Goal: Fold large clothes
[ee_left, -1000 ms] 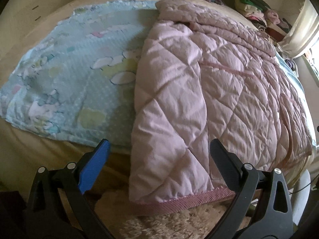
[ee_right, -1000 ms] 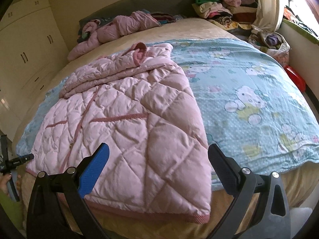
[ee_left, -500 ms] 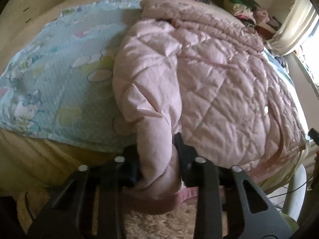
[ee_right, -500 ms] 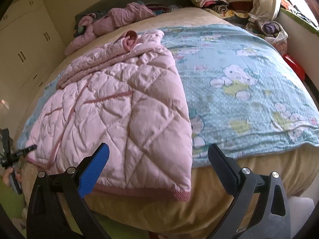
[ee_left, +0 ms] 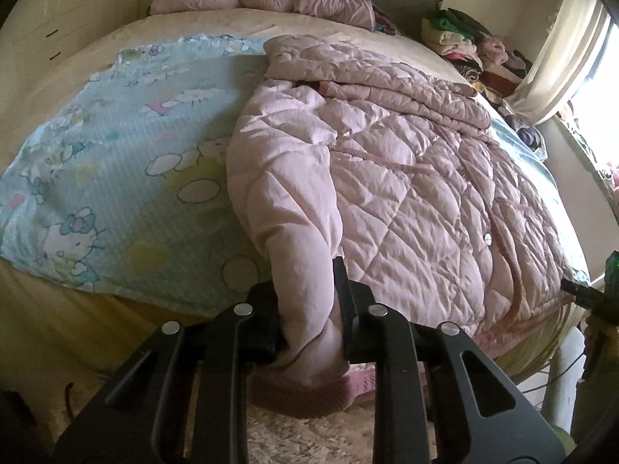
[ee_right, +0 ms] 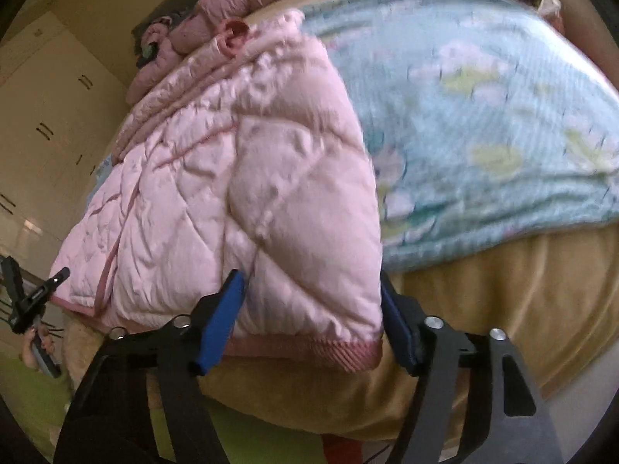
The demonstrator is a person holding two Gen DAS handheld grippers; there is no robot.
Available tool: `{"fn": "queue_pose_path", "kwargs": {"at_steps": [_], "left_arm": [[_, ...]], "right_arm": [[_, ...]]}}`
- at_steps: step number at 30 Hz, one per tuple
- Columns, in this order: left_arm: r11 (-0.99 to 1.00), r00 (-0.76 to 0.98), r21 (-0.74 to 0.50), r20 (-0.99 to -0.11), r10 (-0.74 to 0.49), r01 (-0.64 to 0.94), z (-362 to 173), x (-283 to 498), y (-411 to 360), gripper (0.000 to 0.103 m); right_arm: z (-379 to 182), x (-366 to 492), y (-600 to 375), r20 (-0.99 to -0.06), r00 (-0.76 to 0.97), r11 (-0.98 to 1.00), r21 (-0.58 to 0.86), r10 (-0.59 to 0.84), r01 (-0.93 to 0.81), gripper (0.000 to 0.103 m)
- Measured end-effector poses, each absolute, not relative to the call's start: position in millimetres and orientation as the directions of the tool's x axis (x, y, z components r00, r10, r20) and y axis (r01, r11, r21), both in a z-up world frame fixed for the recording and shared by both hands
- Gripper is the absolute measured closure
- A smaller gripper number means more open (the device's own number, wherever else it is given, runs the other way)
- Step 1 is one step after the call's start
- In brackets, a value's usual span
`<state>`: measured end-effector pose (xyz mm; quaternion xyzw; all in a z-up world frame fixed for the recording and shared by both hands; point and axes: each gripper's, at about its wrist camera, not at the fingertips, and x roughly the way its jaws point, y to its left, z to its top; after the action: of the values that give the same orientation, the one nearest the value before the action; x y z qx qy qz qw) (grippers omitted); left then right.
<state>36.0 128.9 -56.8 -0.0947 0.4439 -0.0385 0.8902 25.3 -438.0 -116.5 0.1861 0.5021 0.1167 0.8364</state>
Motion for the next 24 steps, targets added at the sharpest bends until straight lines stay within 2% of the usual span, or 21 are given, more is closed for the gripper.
{"fn": "queue_pose_path", "kwargs": {"at_steps": [1,3,6,10,12,13,15,18,19,20,21,23,24], "left_arm": [[0.979,0.601,-0.201,-0.785,-0.151,-0.016,-58.1,35.5,129.5,0.087],[0.980,0.592,-0.199,-0.792,-0.150,-0.019,-62.0,35.3,131.1,0.085],[0.980,0.579,-0.196,-0.802,-0.145,-0.025,-67.6,35.3,134.4,0.080],[0.982,0.559,-0.185,-0.819,-0.133,-0.038,-76.7,33.5,137.5,0.071],[0.982,0.546,-0.184,-0.828,-0.130,-0.045,-80.8,33.7,138.5,0.062],[0.982,0.539,-0.184,-0.832,-0.130,-0.047,-82.9,33.8,138.3,0.052],[0.981,0.523,-0.187,-0.841,-0.135,-0.047,-88.8,33.7,136.9,0.049],[0.982,0.507,-0.186,-0.850,-0.144,-0.033,-96.5,33.8,130.8,0.049],[0.984,0.508,-0.177,-0.850,-0.138,-0.030,-97.2,33.0,129.3,0.053],[0.983,0.514,-0.181,-0.846,-0.144,-0.023,-96.3,32.3,128.7,0.067],[0.981,0.521,-0.194,-0.839,-0.156,-0.019,-94.8,31.5,129.0,0.074],[0.981,0.549,-0.196,-0.821,-0.158,-0.010,-86.8,29.5,128.8,0.085],[0.981,0.560,-0.195,-0.813,-0.158,-0.007,-82.8,28.5,128.4,0.087]], "right_arm": [[-117.8,23.1,-437.9,-0.792,0.474,0.902,0.431,0.384,-0.011,0.047],[-114.7,19.2,-436.0,-0.785,0.483,0.905,0.425,0.388,-0.036,0.064],[-99.4,13.3,-432.5,-0.757,0.505,0.897,0.433,0.415,-0.089,0.080],[-74.3,8.4,-429.2,-0.706,0.552,0.886,0.440,0.444,-0.149,0.084],[-61.0,8.7,-431.5,-0.664,0.585,0.872,0.458,0.464,-0.172,0.085],[-52.8,8.7,-432.5,-0.638,0.606,0.864,0.469,0.475,-0.185,0.085],[-42.8,9.4,-434.0,-0.605,0.630,0.855,0.480,0.486,-0.198,0.086],[-27.2,11.4,-434.3,-0.563,0.665,0.848,0.484,0.491,-0.216,0.086],[-22.4,12.6,-433.8,-0.547,0.675,0.845,0.487,0.494,-0.223,0.086],[-19.6,13.8,-434.0,-0.539,0.681,0.842,0.488,0.496,-0.227,0.086],[-17.0,15.1,-433.2,-0.531,0.687,0.842,0.487,0.496,-0.231,0.086],[-12.5,16.0,-431.1,-0.522,0.696,0.844,0.483,0.492,-0.234,0.086],[-10.9,17.1,-430.2,-0.518,0.700,0.844,0.483,0.491,-0.235,0.086]]}}
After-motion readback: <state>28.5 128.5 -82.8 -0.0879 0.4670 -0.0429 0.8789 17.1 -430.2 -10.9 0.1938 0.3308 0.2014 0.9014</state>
